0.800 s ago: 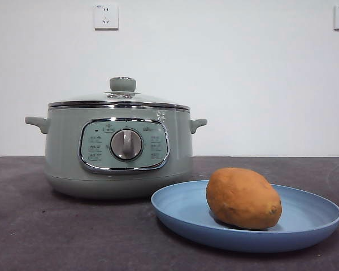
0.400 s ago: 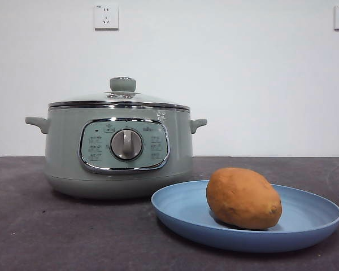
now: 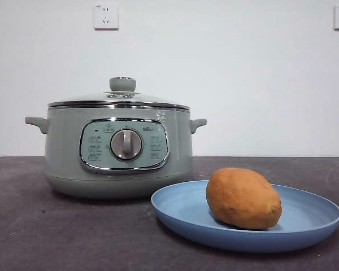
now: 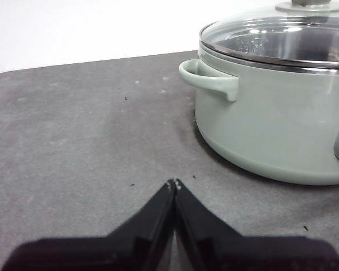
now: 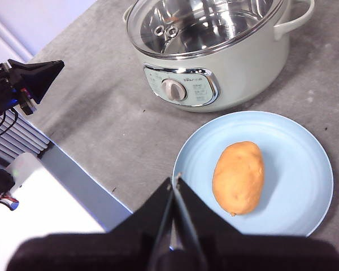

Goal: Take the potato out from the steamer,put the potato on the plate,close the lid

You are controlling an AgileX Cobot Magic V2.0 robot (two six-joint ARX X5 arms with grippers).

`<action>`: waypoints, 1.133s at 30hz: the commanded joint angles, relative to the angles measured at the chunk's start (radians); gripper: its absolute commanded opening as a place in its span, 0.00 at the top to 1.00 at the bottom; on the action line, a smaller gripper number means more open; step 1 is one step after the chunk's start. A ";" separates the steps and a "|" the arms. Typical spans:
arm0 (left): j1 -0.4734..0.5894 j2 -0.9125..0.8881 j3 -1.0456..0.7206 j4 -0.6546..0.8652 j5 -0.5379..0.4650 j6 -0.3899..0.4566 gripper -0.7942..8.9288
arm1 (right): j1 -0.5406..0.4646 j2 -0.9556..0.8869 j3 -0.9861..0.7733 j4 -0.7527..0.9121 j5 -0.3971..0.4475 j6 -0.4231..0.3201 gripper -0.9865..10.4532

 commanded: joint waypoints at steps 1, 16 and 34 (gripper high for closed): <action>0.003 -0.002 -0.016 0.002 0.006 -0.010 0.92 | 0.000 0.000 0.005 0.005 0.003 0.008 0.91; 0.003 -0.002 -0.016 0.002 0.006 -0.010 0.92 | -0.011 -0.007 0.005 0.010 0.029 -0.049 0.91; 0.003 -0.002 -0.016 0.002 0.006 -0.010 0.92 | -0.595 -0.377 -0.379 0.479 0.052 -0.129 0.91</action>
